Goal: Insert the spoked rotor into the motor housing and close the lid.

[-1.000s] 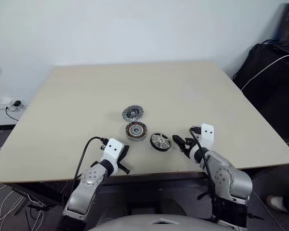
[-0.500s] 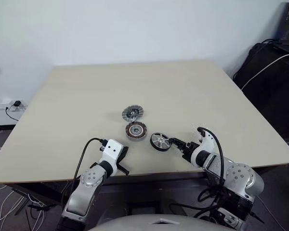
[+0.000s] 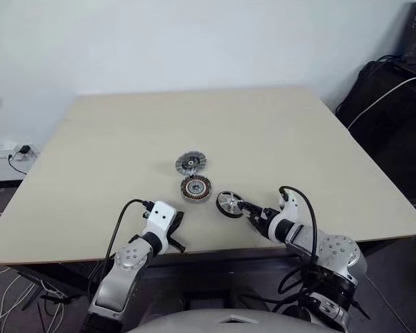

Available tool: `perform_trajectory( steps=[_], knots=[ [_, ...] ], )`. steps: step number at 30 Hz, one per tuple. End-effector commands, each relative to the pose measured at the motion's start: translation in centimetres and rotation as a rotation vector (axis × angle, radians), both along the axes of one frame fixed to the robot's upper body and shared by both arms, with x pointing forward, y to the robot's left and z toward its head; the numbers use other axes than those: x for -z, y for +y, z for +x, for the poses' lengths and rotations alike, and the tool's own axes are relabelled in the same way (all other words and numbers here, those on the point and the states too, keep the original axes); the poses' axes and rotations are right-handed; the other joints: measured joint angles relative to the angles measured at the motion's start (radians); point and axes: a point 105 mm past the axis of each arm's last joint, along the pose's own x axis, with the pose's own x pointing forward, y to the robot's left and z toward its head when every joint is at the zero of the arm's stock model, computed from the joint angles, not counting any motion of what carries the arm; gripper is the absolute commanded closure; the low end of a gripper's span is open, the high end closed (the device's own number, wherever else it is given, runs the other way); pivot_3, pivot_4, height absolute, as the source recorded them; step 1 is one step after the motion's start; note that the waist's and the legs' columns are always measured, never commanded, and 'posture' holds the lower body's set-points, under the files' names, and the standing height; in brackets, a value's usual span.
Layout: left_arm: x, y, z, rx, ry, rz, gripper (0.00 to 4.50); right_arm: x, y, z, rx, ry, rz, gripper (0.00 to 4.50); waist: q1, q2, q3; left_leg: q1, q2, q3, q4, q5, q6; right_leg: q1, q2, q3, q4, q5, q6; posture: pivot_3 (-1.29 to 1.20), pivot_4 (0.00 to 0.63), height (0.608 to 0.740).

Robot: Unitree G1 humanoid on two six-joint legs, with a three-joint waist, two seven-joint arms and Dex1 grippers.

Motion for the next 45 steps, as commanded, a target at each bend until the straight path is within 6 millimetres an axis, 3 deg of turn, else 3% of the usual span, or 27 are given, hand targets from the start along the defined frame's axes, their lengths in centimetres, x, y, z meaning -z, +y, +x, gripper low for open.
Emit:
perform_trajectory(
  steps=[1, 18, 25, 29, 36, 45],
  knots=[
    [-1.2, 0.1, 0.5, -0.005, -0.048, -0.010, 4.50, -0.7, 3.7, 0.6, 0.004, -0.030, 0.167, 0.93, 0.000, 0.000, 0.000, 0.000, 0.000, 0.000, 0.000, 0.000, 0.000, 0.000, 0.000, 0.000, 0.000, 0.000, 0.000, 0.00, 0.000, 0.740],
    [-1.3, 0.3, 0.6, -0.006, -0.051, -0.007, 4.50, -1.0, 5.5, 0.8, -0.010, -0.028, 0.252, 0.93, -0.002, 0.001, 0.001, -0.001, 0.000, 0.000, 0.000, 0.000, 0.001, 0.000, 0.000, 0.000, 0.000, 0.000, 0.000, 0.00, 0.000, 0.740],
    [-1.4, 0.3, 0.6, -0.009, -0.054, -0.005, 4.50, 0.0, 5.4, 0.6, -0.003, 0.010, 0.215, 0.93, -0.002, 0.002, 0.001, -0.001, 0.000, 0.000, 0.000, 0.000, 0.001, 0.000, 0.000, 0.000, 0.000, 0.000, 0.000, 0.00, 0.000, 0.740],
    [-1.4, 0.3, 0.6, -0.011, -0.053, -0.006, 4.50, 0.5, 5.1, 0.4, 0.008, 0.026, 0.190, 1.80, -0.002, 0.002, 0.001, -0.001, 0.000, 0.001, -0.001, 0.000, 0.001, 0.000, 0.000, 0.000, 0.000, 0.000, 0.000, 0.00, 0.000, 0.740],
    [-1.3, 0.3, 0.6, -0.013, -0.050, -0.007, 4.50, 1.1, 4.5, 0.0, 0.002, 0.040, 0.146, 4.07, -0.003, 0.003, 0.002, -0.002, 0.000, 0.001, -0.001, 0.000, 0.001, 0.000, 0.000, 0.001, -0.001, 0.000, 0.000, 0.00, 0.000, 0.740],
    [-1.2, 0.2, 0.5, -0.012, -0.044, -0.008, 4.50, 2.1, 3.7, -1.3, -0.020, 0.075, 0.079, 4.10, -0.003, 0.002, 0.000, -0.001, 0.001, 0.001, -0.001, -0.001, 0.002, 0.001, 0.000, 0.001, -0.001, -0.001, 0.001, 0.00, 0.000, 0.740]
  ],
)
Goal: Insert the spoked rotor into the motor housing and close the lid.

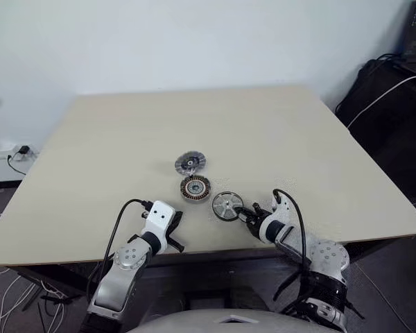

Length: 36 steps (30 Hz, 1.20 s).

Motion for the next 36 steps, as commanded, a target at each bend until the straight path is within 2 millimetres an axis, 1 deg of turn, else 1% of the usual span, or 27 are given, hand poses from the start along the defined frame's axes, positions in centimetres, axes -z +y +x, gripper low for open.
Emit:
perform_trajectory(
  steps=[1, 4, 7, 10, 12, 14, 17, 23, 27, 30, 31, 36],
  knots=[
    [-1.2, -0.1, 0.4, 0.000, -0.044, -0.012, 4.50, -0.1, 2.2, -0.9, -0.036, 0.004, 0.065, 4.10, 0.001, -0.001, -0.001, 0.000, 0.000, 0.000, 0.000, 0.000, 0.000, 0.000, 0.000, 0.000, 0.000, 0.000, 0.000, 0.00, 0.000, 0.740],
    [-1.2, -0.1, 0.4, 0.002, -0.042, -0.012, 4.50, -1.4, 2.1, -0.5, -0.019, -0.056, 0.099, 4.10, 0.001, -0.001, 0.000, 0.000, 0.000, 0.000, 0.000, -0.001, 0.001, 0.000, 0.000, 0.000, 0.000, 0.000, 0.000, 0.00, 0.000, 0.740],
    [-1.2, -0.1, 0.4, 0.005, -0.042, -0.012, 4.50, -3.1, 2.0, 0.4, -0.005, -0.122, 0.114, 4.10, 0.001, 0.000, 0.001, 0.000, 0.000, 0.000, 0.000, -0.001, 0.001, 0.000, 0.000, 0.000, 0.000, 0.000, 0.000, 0.00, 0.000, 0.740],
    [-1.2, -0.1, 0.3, 0.006, -0.043, -0.014, 4.50, -4.4, 2.3, 1.3, 0.001, -0.162, 0.111, 4.10, 0.001, 0.000, 0.001, -0.001, 0.000, 0.000, 0.000, 0.000, 0.001, 0.000, 0.000, 0.000, 0.000, 0.000, 0.000, 0.00, 0.000, 0.740],
    [-1.2, -0.2, 0.4, 0.005, -0.048, -0.020, 4.50, -4.7, 2.2, 2.2, 0.037, -0.173, 0.076, 4.10, 0.000, 0.000, 0.001, -0.001, 0.000, 0.000, 0.000, 0.000, 0.001, 0.000, 0.000, 0.000, 0.000, 0.000, 0.001, 0.00, 0.000, 0.740],
    [-1.3, -0.2, 0.4, 0.002, -0.052, -0.023, 4.50, -4.5, 2.1, 3.1, 0.090, -0.163, 0.053, 4.10, 0.000, 0.000, 0.001, -0.001, 0.000, 0.001, 0.000, 0.000, 0.001, 0.000, 0.000, 0.000, 0.000, 0.000, 0.001, 0.00, 0.000, 0.740],
    [-1.3, -0.2, 0.4, 0.000, -0.058, -0.024, 4.50, -4.8, 3.3, 4.0, 0.065, -0.183, 0.051, 4.10, -0.001, 0.000, 0.001, -0.001, 0.000, 0.001, 0.000, 0.000, 0.001, -0.001, 0.000, 0.000, 0.000, 0.000, 0.001, 0.00, 0.000, 0.740],
    [-1.4, 0.0, 0.3, -0.015, -0.063, -0.026, 4.50, -6.2, 6.2, 5.7, -0.004, -0.232, 0.089, 4.10, -0.003, 0.000, 0.001, -0.001, 0.000, 0.001, -0.001, 0.000, 0.001, -0.001, 0.000, 0.001, 0.000, 0.000, 0.000, 0.00, 0.000, 0.740],
    [-1.4, 0.2, 0.2, -0.026, -0.066, -0.025, 4.50, -6.7, 7.7, 6.6, -0.035, -0.244, 0.119, 4.10, -0.003, 0.000, 0.001, 0.000, 0.000, 0.001, -0.001, 0.000, 0.001, -0.001, 0.000, 0.001, 0.000, 0.000, 0.000, 0.00, 0.000, 0.740],
    [-1.4, 0.4, 0.1, -0.035, -0.069, -0.024, 4.50, -6.6, 8.7, 7.1, -0.049, -0.242, 0.120, 4.10, -0.002, 0.000, 0.001, 0.000, 0.000, 0.001, -0.001, 0.000, 0.001, -0.002, 0.000, 0.001, 0.000, 0.000, 0.000, 0.00, 0.000, 0.740],
    [-1.4, 0.4, 0.1, -0.038, -0.070, -0.023, 4.50, -6.5, 9.0, 7.2, -0.057, -0.238, 0.119, 4.10, -0.003, 0.000, 0.001, 0.000, 0.000, 0.001, -0.001, -0.001, 0.001, -0.002, 0.000, 0.001, 0.000, 0.002, -0.003, 0.00, 0.000, 0.740],
    [-1.4, 0.5, 0.1, -0.047, -0.072, -0.024, 4.50, -6.1, 10.0, 7.1, -0.085, -0.223, 0.132, 4.10, -0.006, 0.000, 0.001, 0.000, -0.001, 0.001, -0.001, -0.001, 0.001, -0.002, 0.000, 0.001, 0.000, 0.002, -0.004, 0.00, 0.000, 0.740]
  ],
)
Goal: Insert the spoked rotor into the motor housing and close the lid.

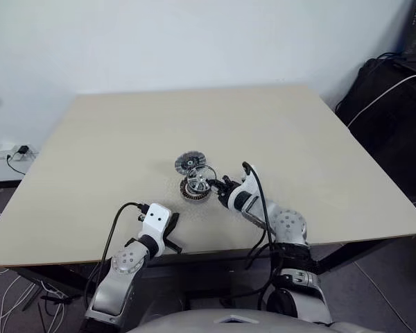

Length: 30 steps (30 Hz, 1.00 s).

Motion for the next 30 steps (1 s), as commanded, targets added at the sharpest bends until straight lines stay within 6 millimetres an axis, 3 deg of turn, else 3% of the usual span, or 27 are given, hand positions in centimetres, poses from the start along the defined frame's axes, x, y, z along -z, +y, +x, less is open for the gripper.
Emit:
perform_trajectory(
  steps=[1, 28, 30],
  knots=[
    [-1.8, -0.2, 0.5, -0.002, -0.074, -0.019, 4.50, -2.2, 3.0, 0.7, -0.039, -0.061, 0.094, 4.10, -0.002, 0.000, 0.000, 0.000, 0.000, 0.000, 0.000, 0.000, 0.000, 0.000, 0.000, 0.000, 0.000, 0.000, 0.000, 0.00, 0.000, 0.740],
    [-1.8, -0.1, 0.6, -0.013, -0.072, -0.021, 4.50, 0.2, 3.6, 0.6, -0.055, 0.020, 0.080, 4.10, -0.005, 0.000, 0.000, 0.001, 0.000, 0.000, 0.000, 0.000, 0.000, 0.000, 0.000, 0.000, 0.001, 0.000, -0.001, 0.00, 0.000, 0.740],
    [-1.7, -0.1, 0.6, -0.013, -0.071, -0.022, 4.50, 0.3, 3.5, 0.6, -0.050, 0.023, 0.075, 3.34, -0.006, 0.000, 0.000, 0.001, 0.000, 0.000, 0.000, 0.000, 0.000, 0.000, 0.000, 0.000, 0.001, 0.000, -0.001, 0.00, 0.000, 0.740]
  ],
)
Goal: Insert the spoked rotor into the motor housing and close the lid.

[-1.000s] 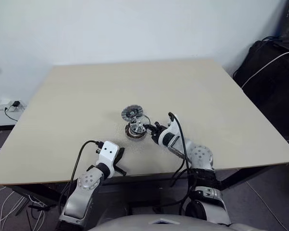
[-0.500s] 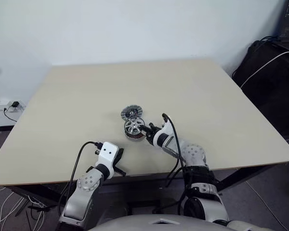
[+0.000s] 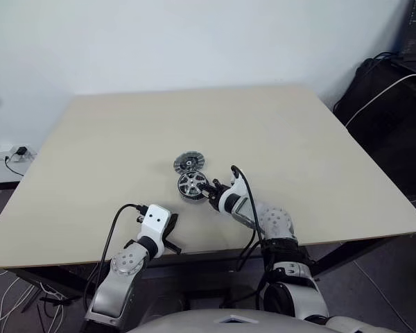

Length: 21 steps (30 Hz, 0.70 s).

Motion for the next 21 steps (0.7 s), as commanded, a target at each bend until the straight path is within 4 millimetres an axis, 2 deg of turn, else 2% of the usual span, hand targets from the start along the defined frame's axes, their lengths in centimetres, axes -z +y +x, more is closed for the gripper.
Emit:
perform_trajectory(
  steps=[1, 6, 14, 21],
  knots=[
    [-1.8, -0.3, 0.7, 0.005, -0.073, -0.023, 4.50, -1.6, 1.5, 0.5, -0.003, -0.034, 0.054, 3.06, 0.000, 0.000, 0.000, 0.000, 0.000, 0.000, 0.000, 0.000, 0.000, 0.000, 0.000, 0.000, 0.000, 0.000, 0.000, 0.00, 0.000, 0.740],
    [-1.8, -0.4, 0.7, 0.007, -0.073, -0.026, 4.50, -2.9, 0.8, 0.7, 0.014, -0.088, 0.064, 1.45, 0.002, 0.000, 0.000, 0.002, 0.000, 0.000, 0.000, 0.000, 0.000, 0.000, 0.000, 0.000, 0.000, 0.000, 0.000, 0.00, 0.000, 0.740],
    [-1.8, -0.6, 0.8, 0.017, -0.073, -0.031, 4.50, -4.7, -1.4, 0.9, 0.087, -0.149, 0.052, 1.45, 0.001, 0.000, 0.000, 0.001, 0.000, 0.000, 0.000, 0.000, 0.000, 0.000, 0.000, 0.000, 0.000, 0.000, 0.000, 0.00, 0.000, 0.740],
    [-1.8, -0.7, 1.0, 0.027, -0.075, -0.033, 4.50, -4.8, -2.5, 0.8, 0.112, -0.168, 0.014, 1.45, 0.001, 0.000, 0.000, 0.001, 0.000, 0.000, 0.000, 0.000, 0.000, 0.000, 0.000, 0.000, 0.000, 0.000, 0.000, 0.00, 0.000, 0.740]
  ],
)
